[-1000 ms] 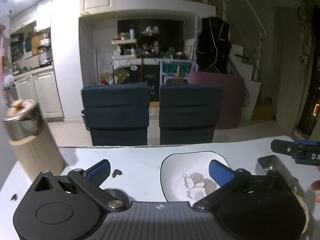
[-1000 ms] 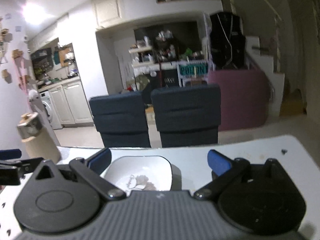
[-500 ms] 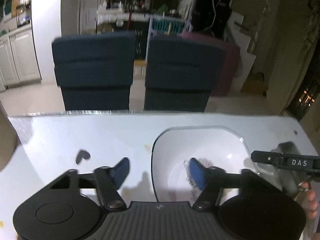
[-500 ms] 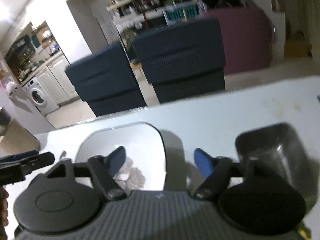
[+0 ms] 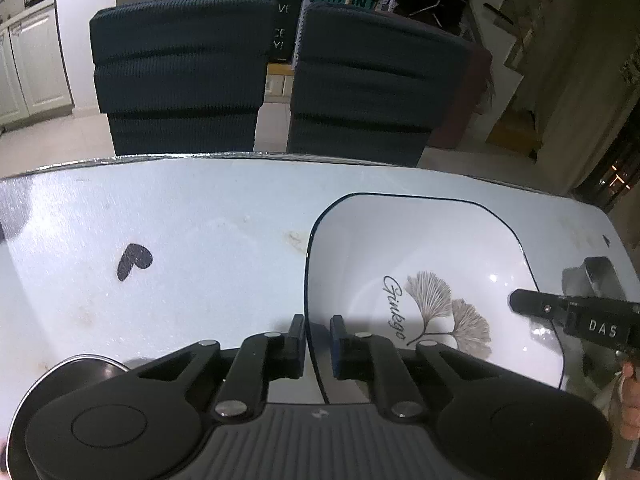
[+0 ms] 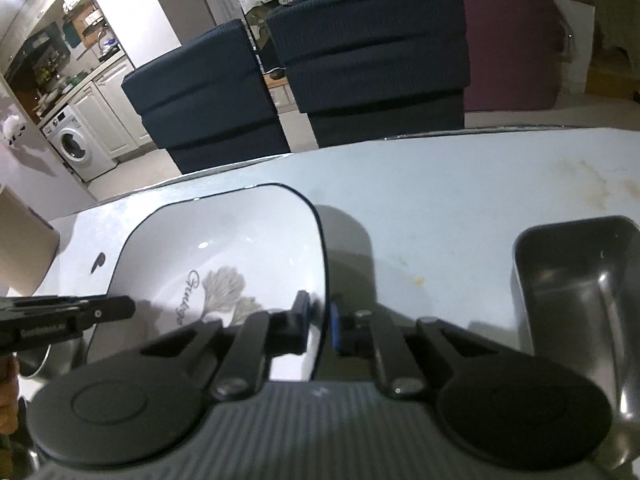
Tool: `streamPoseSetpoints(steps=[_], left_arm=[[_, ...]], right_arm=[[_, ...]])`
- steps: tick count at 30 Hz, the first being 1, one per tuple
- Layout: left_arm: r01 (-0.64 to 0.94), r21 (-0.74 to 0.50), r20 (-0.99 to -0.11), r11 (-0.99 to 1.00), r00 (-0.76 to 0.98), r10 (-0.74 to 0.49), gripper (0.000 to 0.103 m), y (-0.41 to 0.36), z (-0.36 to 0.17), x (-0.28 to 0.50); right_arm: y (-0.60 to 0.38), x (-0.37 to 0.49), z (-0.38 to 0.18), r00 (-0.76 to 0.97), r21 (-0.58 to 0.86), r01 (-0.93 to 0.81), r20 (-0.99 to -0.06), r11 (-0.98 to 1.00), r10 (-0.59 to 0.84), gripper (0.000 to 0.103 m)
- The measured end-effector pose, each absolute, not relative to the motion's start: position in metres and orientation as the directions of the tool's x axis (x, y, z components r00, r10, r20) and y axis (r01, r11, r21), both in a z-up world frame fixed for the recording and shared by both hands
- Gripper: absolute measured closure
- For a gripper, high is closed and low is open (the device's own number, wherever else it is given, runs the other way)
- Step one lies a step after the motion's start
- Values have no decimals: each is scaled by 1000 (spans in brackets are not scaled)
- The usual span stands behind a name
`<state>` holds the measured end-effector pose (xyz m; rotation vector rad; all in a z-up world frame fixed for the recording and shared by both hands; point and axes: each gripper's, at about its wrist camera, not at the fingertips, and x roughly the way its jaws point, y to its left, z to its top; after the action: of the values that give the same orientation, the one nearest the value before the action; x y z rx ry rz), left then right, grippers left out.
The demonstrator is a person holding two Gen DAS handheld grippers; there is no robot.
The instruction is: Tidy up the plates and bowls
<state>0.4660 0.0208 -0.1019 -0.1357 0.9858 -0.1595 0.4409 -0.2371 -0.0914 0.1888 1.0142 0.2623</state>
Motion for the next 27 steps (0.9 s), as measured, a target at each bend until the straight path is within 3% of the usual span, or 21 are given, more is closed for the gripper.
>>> streamPoseSetpoints(steps=[7, 13, 27], left_arm=[[67, -228, -775, 971, 591, -223, 90, 22, -96, 459], [87, -244, -719, 966, 653, -240, 90, 21, -55, 434], [98, -220, -639, 971, 738, -219, 90, 6, 46, 278]], right_arm=[[-233, 432, -77, 544, 224, -162, -792, 961, 277, 91], [-239, 415, -39, 610, 213, -188, -740, 959, 284, 91], [-248, 290, 40, 667, 262, -257, -648, 930, 367, 91]])
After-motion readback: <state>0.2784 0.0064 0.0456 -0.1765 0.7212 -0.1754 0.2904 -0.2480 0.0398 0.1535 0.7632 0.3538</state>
